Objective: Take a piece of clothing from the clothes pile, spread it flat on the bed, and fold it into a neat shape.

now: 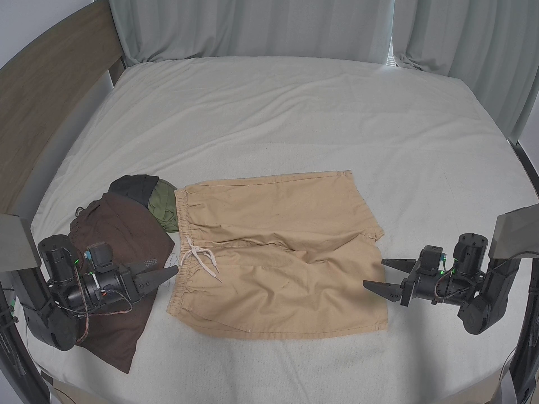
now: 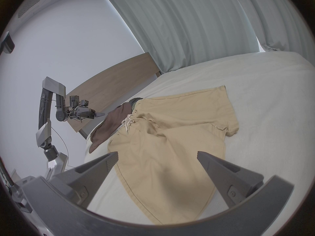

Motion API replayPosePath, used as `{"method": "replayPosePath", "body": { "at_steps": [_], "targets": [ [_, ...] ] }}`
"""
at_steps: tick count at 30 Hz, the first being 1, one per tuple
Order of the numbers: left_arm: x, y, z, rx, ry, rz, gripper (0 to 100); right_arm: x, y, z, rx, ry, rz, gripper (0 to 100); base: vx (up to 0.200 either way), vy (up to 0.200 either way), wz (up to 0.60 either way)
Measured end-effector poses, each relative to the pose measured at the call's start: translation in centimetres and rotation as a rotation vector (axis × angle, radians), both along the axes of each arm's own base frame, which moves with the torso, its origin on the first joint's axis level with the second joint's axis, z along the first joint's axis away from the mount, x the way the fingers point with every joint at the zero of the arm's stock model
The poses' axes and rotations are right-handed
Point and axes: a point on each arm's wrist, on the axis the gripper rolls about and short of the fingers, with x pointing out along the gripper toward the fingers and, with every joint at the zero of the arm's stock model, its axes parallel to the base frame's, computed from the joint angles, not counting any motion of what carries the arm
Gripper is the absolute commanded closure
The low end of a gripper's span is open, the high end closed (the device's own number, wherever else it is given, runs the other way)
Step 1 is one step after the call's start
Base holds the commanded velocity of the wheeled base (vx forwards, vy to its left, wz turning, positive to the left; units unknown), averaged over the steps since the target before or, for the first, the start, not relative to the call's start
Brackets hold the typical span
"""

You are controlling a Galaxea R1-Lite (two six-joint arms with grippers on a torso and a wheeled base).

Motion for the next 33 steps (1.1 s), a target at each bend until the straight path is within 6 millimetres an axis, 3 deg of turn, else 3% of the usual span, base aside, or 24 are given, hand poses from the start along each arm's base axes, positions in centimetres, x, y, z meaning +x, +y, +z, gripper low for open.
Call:
{"method": "replayPosePath", "body": {
  "at_steps": [17, 33],
  "targets": [
    [-0.1, 1.6, -3.8, 0.005, 0.144, 0.046, 0, 0.0, 0.3, -0.1, -0.001, 0.002, 0.009, 0, 0.0, 0.0, 0.0],
    [0.1, 1.9, -6.7, 0.03, 0.218, 0.042, 0, 0.0, 0.3, -0.3, -0.004, 0.006, 0.009, 0, 0.0, 0.0, 0.0]
  ]
}}
